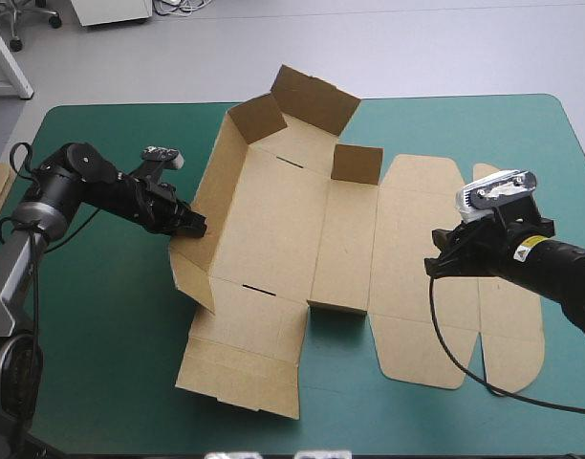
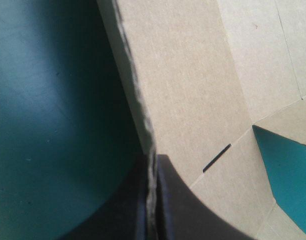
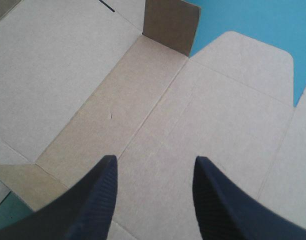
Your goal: Fold the box
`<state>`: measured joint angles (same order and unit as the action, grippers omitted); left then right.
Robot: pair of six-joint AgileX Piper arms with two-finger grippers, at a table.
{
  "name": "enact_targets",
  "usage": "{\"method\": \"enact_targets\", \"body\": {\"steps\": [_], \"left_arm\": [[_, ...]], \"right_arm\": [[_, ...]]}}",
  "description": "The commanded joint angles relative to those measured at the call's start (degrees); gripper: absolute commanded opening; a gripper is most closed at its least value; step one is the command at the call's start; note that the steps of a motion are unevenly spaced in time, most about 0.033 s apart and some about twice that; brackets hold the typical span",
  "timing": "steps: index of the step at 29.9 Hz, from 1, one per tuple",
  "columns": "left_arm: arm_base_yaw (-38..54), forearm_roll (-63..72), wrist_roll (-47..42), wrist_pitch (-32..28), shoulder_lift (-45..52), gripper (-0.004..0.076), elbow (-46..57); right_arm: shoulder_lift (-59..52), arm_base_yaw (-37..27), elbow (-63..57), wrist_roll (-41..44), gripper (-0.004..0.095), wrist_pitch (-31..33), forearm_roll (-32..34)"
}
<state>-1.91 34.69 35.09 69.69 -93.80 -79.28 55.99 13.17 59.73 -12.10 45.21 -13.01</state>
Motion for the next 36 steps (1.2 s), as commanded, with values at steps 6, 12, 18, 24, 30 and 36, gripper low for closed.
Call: {"method": "enact_targets", "body": {"steps": [6,12,18,24,30,36], "left_arm": [[-1.26,-3.13,3.1,3.21,2.41,0.0013,-7.58],[-1.26,-4.39,7.43,3.21,2.41,0.0013,-14.61],[-1.87,-6.91,8.9,3.21,2.41,0.0013,-19.56],[-8.21,-21.68,9.21,3.21,2.41,0.0013,-23.79],[-16.21,-26.0,12.91,3.1,0.6,0.0013,-27.01],[-23.73,-27.65,17.74,3.1,-2.67,0.0013,-32.54]], "right_arm": [[-0.44,-0.38,3.13,-0.36,0.0439,-3.58,-0.99],[-0.44,-0.38,3.54,-0.36,0.0439,-4.26,-1.28],[-0.06,-0.38,3.82,-0.36,0.044,-4.25,-1.28],[0.19,-0.38,4.39,-0.36,0.0438,-4.31,-1.73],[0.19,-0.38,4.39,-0.36,0.0439,-4.21,-2.12],[0.19,-0.38,4.39,-0.36,0.0439,-3.63,-3.64]]}}
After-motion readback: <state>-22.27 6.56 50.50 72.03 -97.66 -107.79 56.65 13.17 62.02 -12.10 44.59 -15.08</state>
